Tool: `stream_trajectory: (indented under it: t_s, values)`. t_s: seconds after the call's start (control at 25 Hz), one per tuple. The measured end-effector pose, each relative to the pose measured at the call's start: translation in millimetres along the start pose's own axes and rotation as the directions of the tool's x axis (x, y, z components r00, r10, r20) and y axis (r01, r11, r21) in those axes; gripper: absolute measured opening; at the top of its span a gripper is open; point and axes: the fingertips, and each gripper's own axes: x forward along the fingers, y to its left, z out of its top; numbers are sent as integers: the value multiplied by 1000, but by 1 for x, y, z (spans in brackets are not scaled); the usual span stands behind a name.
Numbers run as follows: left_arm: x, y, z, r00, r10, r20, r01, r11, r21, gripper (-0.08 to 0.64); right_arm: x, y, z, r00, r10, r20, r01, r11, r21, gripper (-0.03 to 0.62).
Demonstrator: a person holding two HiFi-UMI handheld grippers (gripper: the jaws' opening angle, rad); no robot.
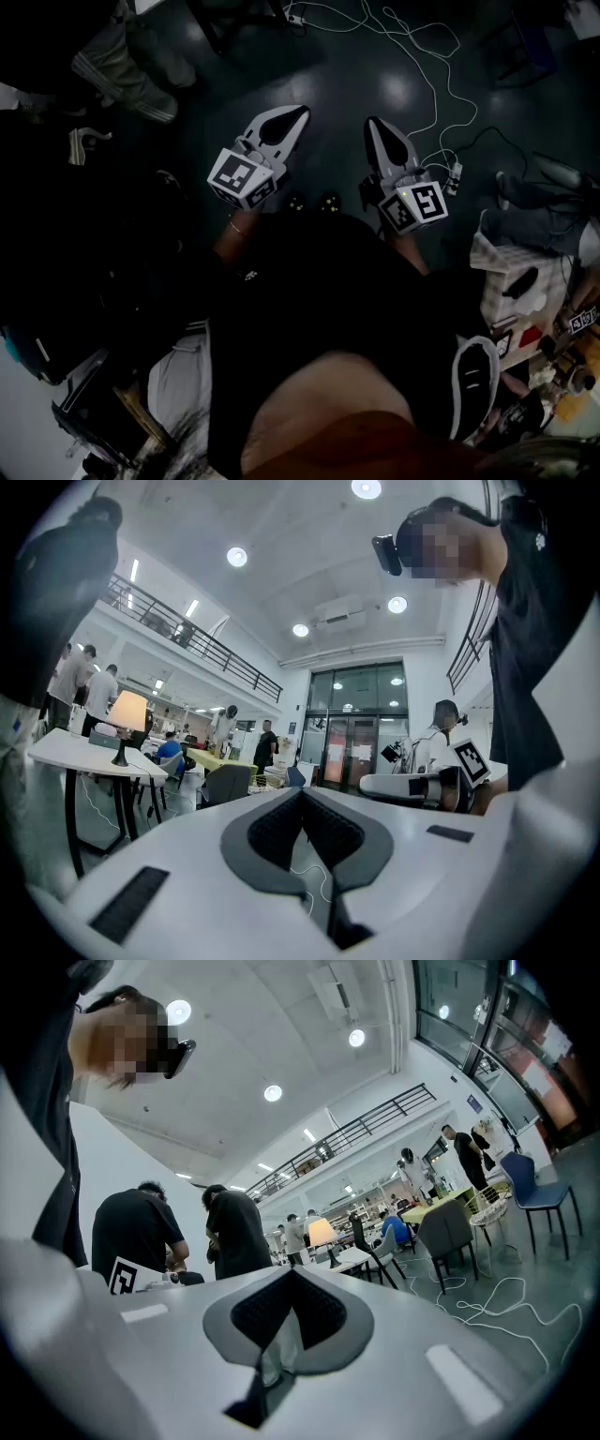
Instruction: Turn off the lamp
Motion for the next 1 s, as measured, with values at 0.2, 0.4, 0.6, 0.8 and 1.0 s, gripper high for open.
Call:
stream_trajectory:
  t_s: [0.2,0.4,0.6,0.8,1.0]
  values:
    - [1,-3,1,1000,15,11,-15,1000,7,6,-3,-4,-1,1000,8,8,-8,1000,-1,0]
    - [4,-7,-6,999,22,25,-22,999,24,6,-14,-11,-1,1000,8,10,-8,1000,0,0]
    - [11,-16,-17,999,21,35,-20,1000,-8,6,-35,-26,-1,999,-13,30,12,999,36,0]
    - [27,-29,-13,1000,0,28,1,1000,-14,6,-48,-37,3,999,-15,45,12,998,65,0]
    - [34,-40,-11,999,-4,40,5,1000,-16,6,-55,-50,4,998,-19,53,14,996,88,0]
